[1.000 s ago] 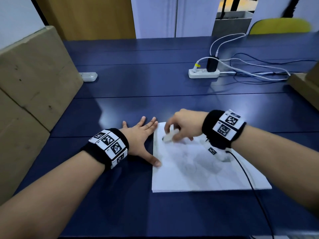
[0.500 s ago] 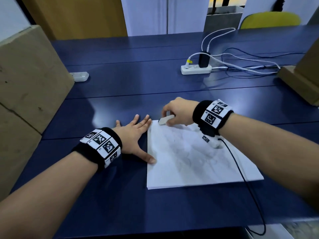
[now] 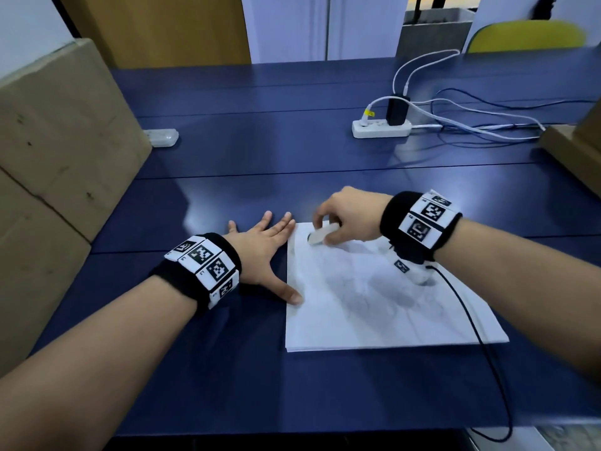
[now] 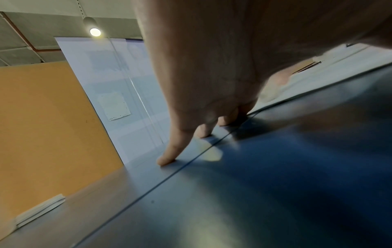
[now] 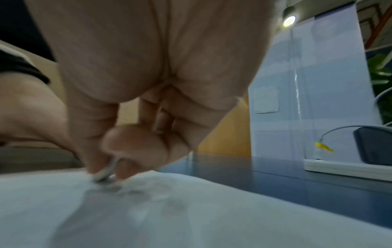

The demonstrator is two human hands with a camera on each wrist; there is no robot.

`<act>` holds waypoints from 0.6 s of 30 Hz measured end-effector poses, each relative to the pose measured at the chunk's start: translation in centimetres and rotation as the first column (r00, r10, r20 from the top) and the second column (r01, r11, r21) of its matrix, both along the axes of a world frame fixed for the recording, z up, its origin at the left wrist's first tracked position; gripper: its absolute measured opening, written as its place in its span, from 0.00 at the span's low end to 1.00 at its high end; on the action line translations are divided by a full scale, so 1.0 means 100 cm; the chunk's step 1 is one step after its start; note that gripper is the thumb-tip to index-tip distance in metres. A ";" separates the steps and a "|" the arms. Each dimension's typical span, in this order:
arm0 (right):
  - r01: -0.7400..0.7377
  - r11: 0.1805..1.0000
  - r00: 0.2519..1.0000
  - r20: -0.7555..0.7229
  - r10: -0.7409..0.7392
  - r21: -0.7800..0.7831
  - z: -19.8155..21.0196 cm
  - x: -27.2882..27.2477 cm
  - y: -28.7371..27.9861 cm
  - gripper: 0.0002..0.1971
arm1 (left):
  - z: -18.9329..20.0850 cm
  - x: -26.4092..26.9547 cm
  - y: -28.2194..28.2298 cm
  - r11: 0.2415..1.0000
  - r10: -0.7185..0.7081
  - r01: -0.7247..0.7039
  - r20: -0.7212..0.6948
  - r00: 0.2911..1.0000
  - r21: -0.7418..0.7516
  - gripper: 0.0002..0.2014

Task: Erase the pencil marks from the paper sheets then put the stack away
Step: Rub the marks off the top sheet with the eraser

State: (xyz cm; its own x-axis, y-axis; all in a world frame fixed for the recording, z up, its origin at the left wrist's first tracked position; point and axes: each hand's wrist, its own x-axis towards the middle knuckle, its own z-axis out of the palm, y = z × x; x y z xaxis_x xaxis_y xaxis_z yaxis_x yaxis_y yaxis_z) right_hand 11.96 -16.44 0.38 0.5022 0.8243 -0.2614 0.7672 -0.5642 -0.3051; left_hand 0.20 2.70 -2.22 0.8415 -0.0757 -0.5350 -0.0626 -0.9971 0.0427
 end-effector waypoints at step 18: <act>-0.081 0.995 0.991 -0.109 0.074 -0.065 0.006 -0.015 -0.002 0.09 | 0.002 0.000 -0.002 1.000 0.005 -0.005 -0.016 1.000 0.007 0.74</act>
State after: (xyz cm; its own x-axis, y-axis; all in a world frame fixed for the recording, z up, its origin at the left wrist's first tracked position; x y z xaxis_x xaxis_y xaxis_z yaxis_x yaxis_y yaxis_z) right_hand 10.47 -16.69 1.03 0.4037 0.8378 -0.3677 0.7748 -0.5268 -0.3497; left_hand 0.16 2.52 -2.05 0.8334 -0.0671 -0.5486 -0.0566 -0.9977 0.0362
